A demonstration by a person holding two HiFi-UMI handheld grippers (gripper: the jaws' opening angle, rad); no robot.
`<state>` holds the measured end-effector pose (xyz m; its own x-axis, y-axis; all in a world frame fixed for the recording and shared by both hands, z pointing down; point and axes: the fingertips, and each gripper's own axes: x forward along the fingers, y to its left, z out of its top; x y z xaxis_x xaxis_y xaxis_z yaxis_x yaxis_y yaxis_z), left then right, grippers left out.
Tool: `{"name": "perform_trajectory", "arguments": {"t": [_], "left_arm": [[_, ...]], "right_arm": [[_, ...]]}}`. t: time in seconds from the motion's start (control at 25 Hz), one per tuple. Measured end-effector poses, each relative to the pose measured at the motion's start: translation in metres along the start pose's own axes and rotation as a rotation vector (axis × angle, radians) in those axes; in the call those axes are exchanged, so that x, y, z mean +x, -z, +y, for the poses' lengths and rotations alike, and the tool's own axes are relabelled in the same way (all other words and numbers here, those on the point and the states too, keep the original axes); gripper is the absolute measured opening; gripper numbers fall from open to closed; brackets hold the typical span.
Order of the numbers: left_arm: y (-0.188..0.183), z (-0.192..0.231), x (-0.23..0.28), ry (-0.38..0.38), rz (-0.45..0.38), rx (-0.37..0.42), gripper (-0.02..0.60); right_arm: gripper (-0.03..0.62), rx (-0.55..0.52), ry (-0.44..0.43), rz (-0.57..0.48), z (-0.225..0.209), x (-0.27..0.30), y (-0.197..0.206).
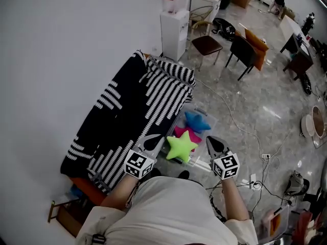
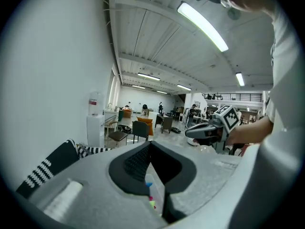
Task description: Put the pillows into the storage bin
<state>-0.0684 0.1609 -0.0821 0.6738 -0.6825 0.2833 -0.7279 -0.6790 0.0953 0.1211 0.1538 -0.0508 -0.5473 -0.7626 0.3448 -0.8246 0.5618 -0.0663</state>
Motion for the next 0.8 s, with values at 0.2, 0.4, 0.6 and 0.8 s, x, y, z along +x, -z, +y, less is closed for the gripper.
{"name": "perform_trajectory", "arguments": {"t": [0.2,0.4,0.6,0.8], "left_arm": [[-0.01,0.003,0.0,0.017,-0.015,0.016,0.018],[-0.01,0.004,0.003,0.024,-0.011,-0.003,0.018],[-0.012,0.009,0.004,0.014,-0.017,-0.025,0.018],[-0.011,0.017,0.004,0.006,-0.014,-0.036,0.018]], "right_arm": [[0.003,0.002,-0.002,-0.038,-0.002,-0.004,-0.016],[0.003,0.003,-0.031,-0.074,0.002,-0.008,-0.024],[0.003,0.001,-0.018,-0.09,0.0,-0.012,-0.031],[0.003,-0.003,-0.016,-0.095,-0.001,-0.009,-0.035]]}}
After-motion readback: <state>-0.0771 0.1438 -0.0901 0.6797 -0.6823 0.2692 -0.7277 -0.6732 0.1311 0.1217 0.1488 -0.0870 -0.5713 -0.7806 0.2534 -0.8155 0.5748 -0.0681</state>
